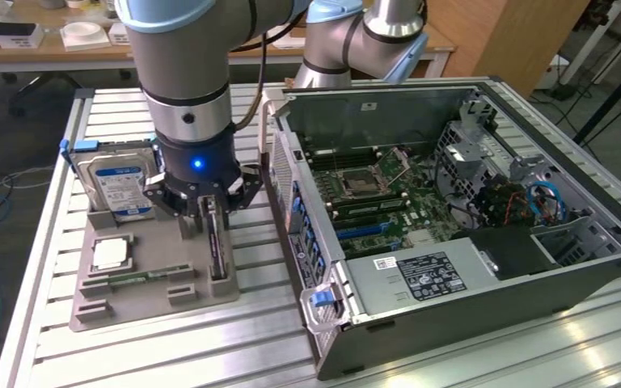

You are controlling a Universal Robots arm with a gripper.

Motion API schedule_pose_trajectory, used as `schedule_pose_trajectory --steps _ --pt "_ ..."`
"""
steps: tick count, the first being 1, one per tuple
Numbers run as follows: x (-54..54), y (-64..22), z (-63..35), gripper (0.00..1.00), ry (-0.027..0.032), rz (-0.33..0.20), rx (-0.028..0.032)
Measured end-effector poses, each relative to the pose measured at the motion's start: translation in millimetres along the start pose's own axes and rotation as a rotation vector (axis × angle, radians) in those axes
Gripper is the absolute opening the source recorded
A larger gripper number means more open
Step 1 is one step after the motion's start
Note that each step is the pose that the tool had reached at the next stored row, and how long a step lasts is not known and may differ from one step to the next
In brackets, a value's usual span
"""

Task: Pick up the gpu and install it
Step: 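Pick up the gpu and move the gpu toward the slot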

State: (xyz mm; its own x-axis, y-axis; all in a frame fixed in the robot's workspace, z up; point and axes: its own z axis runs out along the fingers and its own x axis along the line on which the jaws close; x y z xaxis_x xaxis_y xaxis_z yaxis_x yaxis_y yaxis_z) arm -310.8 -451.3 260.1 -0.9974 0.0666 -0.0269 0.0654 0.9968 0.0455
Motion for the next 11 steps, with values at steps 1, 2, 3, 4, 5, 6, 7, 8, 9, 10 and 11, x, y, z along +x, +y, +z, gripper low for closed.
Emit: schedule_pose_trajectory --steps 1,2,3,4,5,6,7,8,9,10,11 --pt "0.1 0.0 1.5 0.41 0.0 0.0 0.0" --pt "0.3 0.1 2.9 0.41 0.0001 0.0 0.0001" --pt "0.4 0.1 4.3 0.41 0.0 0.0 0.0" --pt "0.4 0.0 5.7 0.41 0.0001 0.0 0.0" --pt "0.6 0.1 7.1 0.41 0.0 0.0 0.0" --pt "0.7 0.2 8.5 0.41 0.0001 0.0 0.0001" --pt "0.8 0.2 10.0 0.41 0.0 0.0 -0.0001" --pt "0.9 0.4 11.4 0.41 0.0 0.0 -0.0001" --pt "0.9 0.6 12.7 0.41 0.0 0.0 0.0" --pt "1.0 0.9 13.9 0.41 -0.0001 0.0 0.0" --pt "1.1 1.7 15.1 0.41 0.0001 0.0 0.0"
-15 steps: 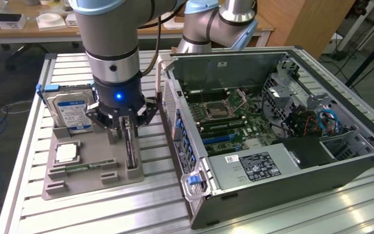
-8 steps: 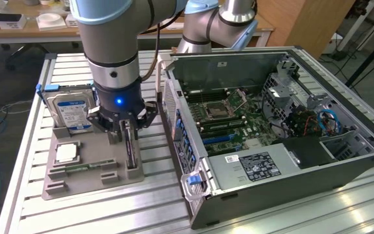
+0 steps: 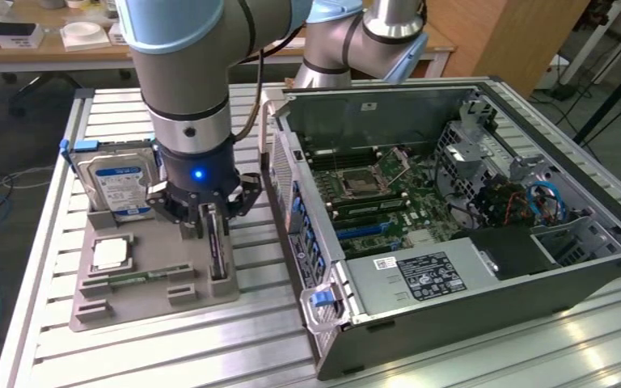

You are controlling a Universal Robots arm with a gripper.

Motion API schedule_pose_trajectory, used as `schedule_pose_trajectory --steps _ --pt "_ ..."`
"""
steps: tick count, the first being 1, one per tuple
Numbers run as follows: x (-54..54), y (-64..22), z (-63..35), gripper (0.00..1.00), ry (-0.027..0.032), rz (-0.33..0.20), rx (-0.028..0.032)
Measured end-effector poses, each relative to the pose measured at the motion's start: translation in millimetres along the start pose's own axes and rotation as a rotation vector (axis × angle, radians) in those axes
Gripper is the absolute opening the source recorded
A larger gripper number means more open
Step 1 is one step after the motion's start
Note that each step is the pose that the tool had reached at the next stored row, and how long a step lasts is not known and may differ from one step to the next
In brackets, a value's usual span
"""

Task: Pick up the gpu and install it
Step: 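Pick up the gpu and move the gpu toward the slot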

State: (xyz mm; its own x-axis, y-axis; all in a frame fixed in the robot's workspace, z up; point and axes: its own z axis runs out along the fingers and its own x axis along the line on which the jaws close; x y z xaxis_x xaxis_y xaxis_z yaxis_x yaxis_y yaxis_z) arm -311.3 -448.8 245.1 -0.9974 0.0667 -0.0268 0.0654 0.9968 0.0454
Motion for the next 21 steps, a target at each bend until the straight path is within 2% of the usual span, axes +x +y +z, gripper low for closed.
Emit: schedule_pose_trajectory --steps 4,21 --pt "0.5 6.2 3.4 0.41 0.0 0.0 0.0" --pt "3.4 6.7 9.9 0.41 0.0001 0.0 0.0001"
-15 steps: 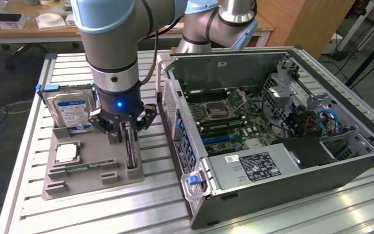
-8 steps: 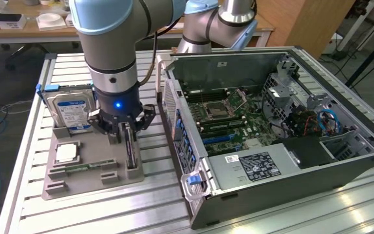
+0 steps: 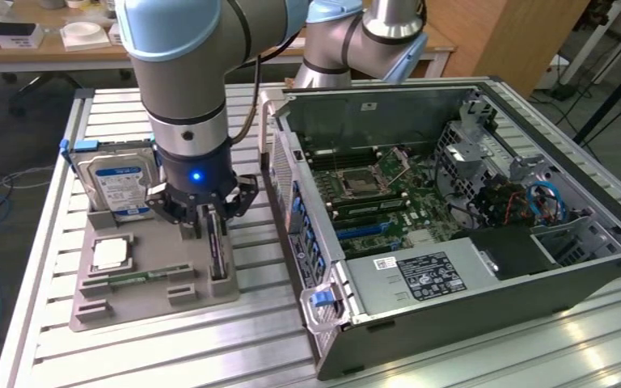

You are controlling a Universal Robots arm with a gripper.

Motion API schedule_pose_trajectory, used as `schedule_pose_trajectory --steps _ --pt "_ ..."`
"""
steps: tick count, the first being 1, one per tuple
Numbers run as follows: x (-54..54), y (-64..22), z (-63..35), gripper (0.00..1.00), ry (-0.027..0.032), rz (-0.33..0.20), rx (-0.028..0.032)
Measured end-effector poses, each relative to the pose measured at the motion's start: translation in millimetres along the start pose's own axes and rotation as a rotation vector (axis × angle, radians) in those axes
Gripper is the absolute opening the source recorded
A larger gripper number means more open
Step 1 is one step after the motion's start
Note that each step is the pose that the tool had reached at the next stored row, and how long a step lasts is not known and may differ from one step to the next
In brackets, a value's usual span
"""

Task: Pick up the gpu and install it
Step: 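Pick up the gpu and move the gpu toward the slot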

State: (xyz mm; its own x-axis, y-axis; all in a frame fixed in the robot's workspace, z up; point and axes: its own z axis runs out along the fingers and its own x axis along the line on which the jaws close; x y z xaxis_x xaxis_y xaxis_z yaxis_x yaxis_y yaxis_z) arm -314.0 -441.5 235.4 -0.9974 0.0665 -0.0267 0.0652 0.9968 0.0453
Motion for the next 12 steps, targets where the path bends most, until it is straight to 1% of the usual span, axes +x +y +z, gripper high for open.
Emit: schedule_pose_trajectory --steps 6,7,12 --pt "0.0 0.0 0.1 0.4 -0.0002 0.0 -0.0002" --pt "0.0 0.0 0.1 0.33 -0.0001 0.0 -0.0002" --pt "0.0 0.0 0.1 0.33 -0.0002 0.0 -0.0001"
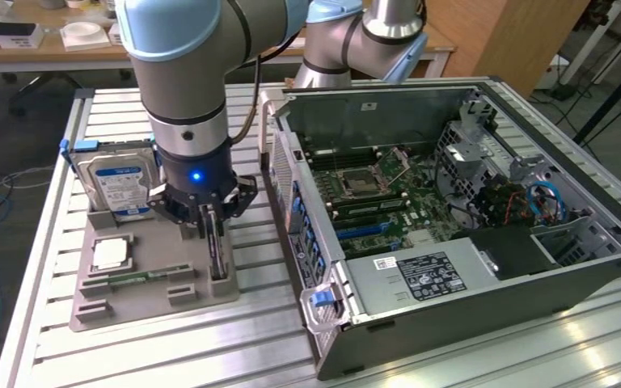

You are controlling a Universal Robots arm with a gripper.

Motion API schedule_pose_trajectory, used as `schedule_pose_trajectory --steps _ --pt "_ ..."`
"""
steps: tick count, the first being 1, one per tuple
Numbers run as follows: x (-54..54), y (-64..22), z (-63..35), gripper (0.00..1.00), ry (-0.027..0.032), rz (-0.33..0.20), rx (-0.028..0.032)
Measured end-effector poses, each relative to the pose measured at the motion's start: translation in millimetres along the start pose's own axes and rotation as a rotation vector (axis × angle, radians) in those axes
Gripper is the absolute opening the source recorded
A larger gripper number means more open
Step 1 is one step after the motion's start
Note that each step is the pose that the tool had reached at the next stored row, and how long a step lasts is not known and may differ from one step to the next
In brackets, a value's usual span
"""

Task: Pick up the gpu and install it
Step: 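Pick up the gpu and move the gpu toward the slot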

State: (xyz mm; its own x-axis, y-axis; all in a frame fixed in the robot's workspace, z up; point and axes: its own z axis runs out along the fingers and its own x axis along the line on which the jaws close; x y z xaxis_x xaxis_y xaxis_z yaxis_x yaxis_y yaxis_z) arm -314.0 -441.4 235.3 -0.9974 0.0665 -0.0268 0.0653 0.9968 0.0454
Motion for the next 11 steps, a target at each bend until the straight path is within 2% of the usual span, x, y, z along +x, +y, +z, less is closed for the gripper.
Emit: schedule_pose_trajectory --steps 11 --pt "-4.2 0.3 0.2 0.33 0.0019 0.0 0.0001"
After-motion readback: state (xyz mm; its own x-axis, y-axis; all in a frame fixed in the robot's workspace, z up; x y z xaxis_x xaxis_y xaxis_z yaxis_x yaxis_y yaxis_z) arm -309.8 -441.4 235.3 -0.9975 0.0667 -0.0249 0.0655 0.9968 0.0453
